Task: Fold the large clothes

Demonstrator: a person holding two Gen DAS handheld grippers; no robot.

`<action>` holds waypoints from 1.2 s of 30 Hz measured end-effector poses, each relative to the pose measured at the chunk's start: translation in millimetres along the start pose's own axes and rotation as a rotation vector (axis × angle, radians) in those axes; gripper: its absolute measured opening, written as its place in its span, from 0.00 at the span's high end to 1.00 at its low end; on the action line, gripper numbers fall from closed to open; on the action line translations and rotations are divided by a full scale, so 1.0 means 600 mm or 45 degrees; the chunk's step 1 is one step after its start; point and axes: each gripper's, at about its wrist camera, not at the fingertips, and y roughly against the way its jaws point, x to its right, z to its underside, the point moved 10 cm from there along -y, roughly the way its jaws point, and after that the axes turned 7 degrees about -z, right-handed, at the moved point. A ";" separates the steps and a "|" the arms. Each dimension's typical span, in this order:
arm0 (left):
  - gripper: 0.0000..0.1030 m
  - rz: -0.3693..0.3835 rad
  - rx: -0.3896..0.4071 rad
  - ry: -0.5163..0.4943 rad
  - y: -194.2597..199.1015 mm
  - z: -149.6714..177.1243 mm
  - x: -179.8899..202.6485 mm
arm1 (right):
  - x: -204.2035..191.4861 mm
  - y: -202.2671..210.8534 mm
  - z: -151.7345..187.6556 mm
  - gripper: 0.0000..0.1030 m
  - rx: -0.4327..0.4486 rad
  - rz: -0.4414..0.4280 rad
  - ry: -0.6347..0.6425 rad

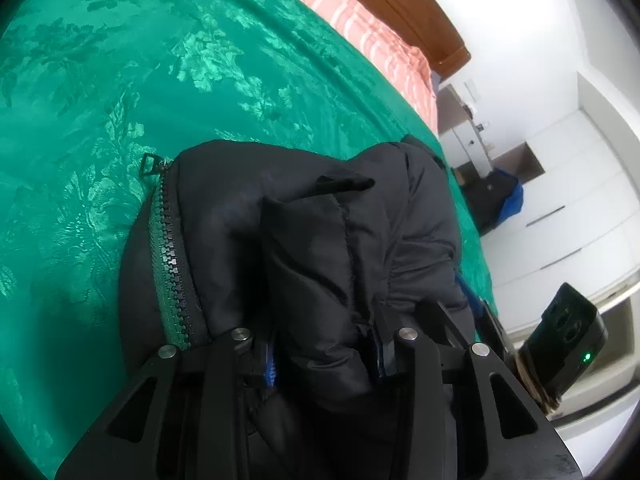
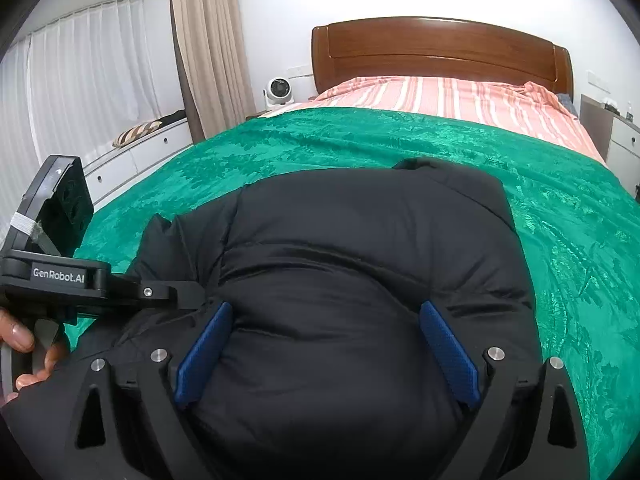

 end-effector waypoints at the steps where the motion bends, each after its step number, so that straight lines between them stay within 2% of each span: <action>1: 0.64 -0.003 -0.006 -0.004 -0.001 -0.001 0.000 | -0.003 0.004 -0.001 0.07 -0.011 -0.008 0.005; 4: 0.63 -0.030 -0.030 -0.017 0.001 -0.004 0.002 | -0.031 0.043 -0.003 0.09 -0.033 0.007 0.077; 7: 0.62 -0.060 -0.050 -0.047 0.008 -0.006 0.006 | -0.113 0.122 0.002 0.09 0.071 -0.088 0.156; 9: 0.60 -0.082 -0.063 -0.072 0.009 -0.009 0.010 | -0.160 0.143 0.026 0.09 0.090 -0.094 0.236; 11: 0.59 -0.106 -0.068 -0.093 0.010 -0.011 0.014 | -0.198 0.133 0.075 0.10 0.040 -0.048 0.347; 12: 0.59 -0.112 -0.069 -0.094 0.010 -0.010 0.014 | -0.204 0.118 0.100 0.10 0.002 -0.008 0.377; 14: 0.58 -0.114 -0.064 -0.098 0.010 -0.006 0.014 | -0.197 0.102 0.129 0.09 0.004 0.060 0.390; 18: 0.57 -0.128 -0.020 -0.065 0.001 -0.001 0.003 | -0.191 0.082 0.144 0.08 -0.002 0.103 0.452; 21: 0.53 -0.185 -0.006 -0.045 0.004 -0.001 0.005 | -0.186 0.081 0.137 0.07 -0.032 0.090 0.473; 22: 0.51 -0.215 -0.002 -0.053 0.011 -0.001 0.010 | -0.186 0.088 0.133 0.07 -0.053 0.059 0.456; 24: 0.41 -0.241 -0.010 -0.067 0.039 0.001 0.022 | -0.179 0.119 0.126 0.08 -0.096 -0.023 0.387; 25: 0.33 -0.228 0.003 -0.078 0.060 0.001 0.028 | -0.171 0.148 0.119 0.08 -0.098 -0.072 0.325; 28: 0.08 -0.172 0.090 -0.117 0.138 0.005 0.030 | -0.124 0.248 0.093 0.08 0.000 -0.176 0.145; 29: 0.04 -0.148 0.093 -0.127 0.159 0.013 0.026 | -0.098 0.273 0.090 0.06 0.014 -0.183 0.089; 31: 0.04 -0.088 0.017 -0.126 0.171 0.041 0.015 | -0.027 0.306 0.090 0.06 0.007 -0.184 -0.040; 34: 0.04 -0.037 -0.096 -0.109 0.151 0.078 0.005 | 0.060 0.295 0.104 0.05 -0.089 -0.209 -0.184; 36: 0.04 -0.050 -0.149 -0.123 0.121 0.098 -0.003 | 0.112 0.278 0.126 0.05 -0.169 -0.313 -0.357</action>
